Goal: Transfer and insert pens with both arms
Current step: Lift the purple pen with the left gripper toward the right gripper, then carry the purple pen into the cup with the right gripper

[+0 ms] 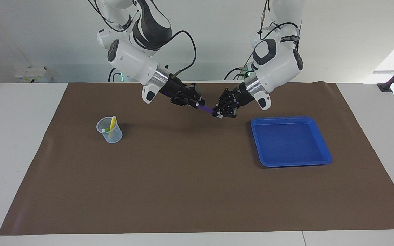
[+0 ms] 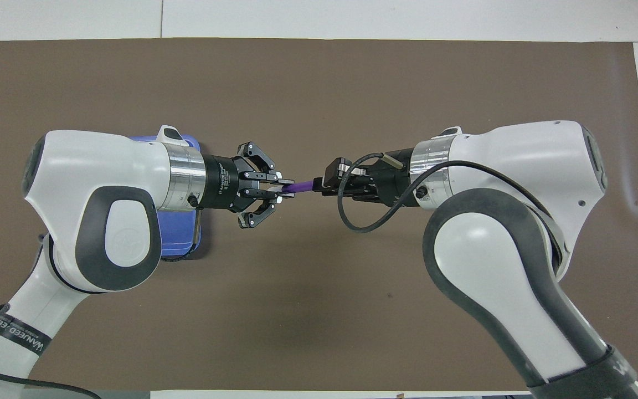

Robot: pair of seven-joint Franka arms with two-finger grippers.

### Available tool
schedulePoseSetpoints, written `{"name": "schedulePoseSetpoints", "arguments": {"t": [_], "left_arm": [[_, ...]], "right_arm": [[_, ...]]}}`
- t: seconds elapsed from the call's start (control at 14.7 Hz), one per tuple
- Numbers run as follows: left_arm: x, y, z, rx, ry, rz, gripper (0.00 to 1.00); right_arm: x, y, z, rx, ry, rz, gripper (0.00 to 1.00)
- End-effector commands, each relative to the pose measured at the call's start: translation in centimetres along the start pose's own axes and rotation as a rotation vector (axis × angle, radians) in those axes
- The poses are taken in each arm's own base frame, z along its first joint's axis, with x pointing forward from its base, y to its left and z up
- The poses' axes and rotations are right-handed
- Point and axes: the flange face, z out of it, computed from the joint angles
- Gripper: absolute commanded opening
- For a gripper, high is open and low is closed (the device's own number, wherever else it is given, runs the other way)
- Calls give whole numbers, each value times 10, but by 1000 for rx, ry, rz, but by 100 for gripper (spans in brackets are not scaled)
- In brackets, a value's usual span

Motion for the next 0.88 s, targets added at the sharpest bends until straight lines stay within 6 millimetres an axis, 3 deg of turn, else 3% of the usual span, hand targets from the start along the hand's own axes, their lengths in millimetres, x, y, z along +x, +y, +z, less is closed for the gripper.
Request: {"name": "schedulePoseSetpoints", "arguments": {"t": [0.0,0.07,0.14,0.2,0.34,0.48,0.68,0.81], "left_arm": [[-2,-8,-4,-34,9,-21,0],[-3,-8,-4,-38,8,-15,0],[-3,-7,-5,-50,8,-11,81],[-4,-6,-7,-60,9,-7,100],[-7,-8,-7,-59,13,-1,100],[-9,-9,-6,-60,15,9,100],[-5,-6,-11,-67,19,12,100],[-6,-5,-11,-68,19,14,100]], "right_arm": [[-3,4,-3,-10,-3,-11,0],[-3,5,-3,-11,-8,-10,0],[-3,6,-5,-12,-14,-6,0],[-2,8,-6,-13,-24,-4,0],[0,9,-9,-12,-29,-6,0],[8,15,-24,-77,-71,-38,0],[22,21,-88,-236,-145,-131,0],[28,42,-127,-352,-213,-233,0]]}}
